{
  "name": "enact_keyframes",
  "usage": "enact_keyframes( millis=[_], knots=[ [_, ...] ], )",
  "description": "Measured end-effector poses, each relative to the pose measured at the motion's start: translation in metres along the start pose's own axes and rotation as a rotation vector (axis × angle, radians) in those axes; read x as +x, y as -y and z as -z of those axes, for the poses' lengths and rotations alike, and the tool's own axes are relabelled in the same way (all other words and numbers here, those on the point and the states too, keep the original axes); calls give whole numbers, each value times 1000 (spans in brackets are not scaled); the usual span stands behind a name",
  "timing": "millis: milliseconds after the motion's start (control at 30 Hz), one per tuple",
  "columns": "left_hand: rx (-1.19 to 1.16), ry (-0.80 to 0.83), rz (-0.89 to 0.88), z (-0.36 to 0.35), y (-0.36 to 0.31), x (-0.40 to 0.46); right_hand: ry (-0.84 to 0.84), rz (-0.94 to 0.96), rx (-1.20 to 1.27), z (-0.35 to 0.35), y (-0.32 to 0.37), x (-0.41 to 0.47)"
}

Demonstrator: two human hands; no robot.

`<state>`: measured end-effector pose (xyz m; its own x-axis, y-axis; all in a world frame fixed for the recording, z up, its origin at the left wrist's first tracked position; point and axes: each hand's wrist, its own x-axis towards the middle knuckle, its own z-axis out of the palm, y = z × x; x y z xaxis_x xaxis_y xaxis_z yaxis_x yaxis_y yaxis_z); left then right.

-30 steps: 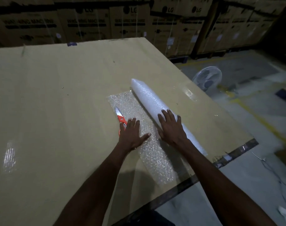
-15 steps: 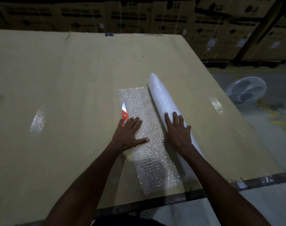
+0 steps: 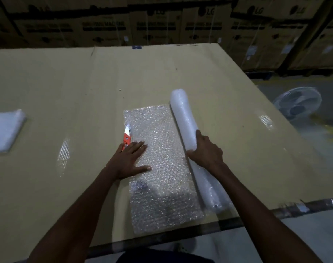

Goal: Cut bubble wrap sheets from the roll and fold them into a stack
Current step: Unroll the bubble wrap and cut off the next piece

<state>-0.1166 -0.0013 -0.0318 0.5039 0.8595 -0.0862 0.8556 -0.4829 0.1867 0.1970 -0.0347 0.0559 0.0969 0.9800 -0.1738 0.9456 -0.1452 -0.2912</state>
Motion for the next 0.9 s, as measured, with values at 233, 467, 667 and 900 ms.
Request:
enact_keyframes(
  millis=[233, 467, 667, 900],
  knots=[
    [-5, 36, -79, 15, 51, -7, -178, 4, -55, -17, 36, -17],
    [-60, -146, -68, 19, 28, 10, -84, -61, -225, -26, 26, -17],
    [-176, -71, 26, -23, -32, 1, -56, -67, -288, -13, 15, -6],
    [-159, -102, 24, -26, -28, 3, -51, -18, -323, -21, -15, -1]
  ],
)
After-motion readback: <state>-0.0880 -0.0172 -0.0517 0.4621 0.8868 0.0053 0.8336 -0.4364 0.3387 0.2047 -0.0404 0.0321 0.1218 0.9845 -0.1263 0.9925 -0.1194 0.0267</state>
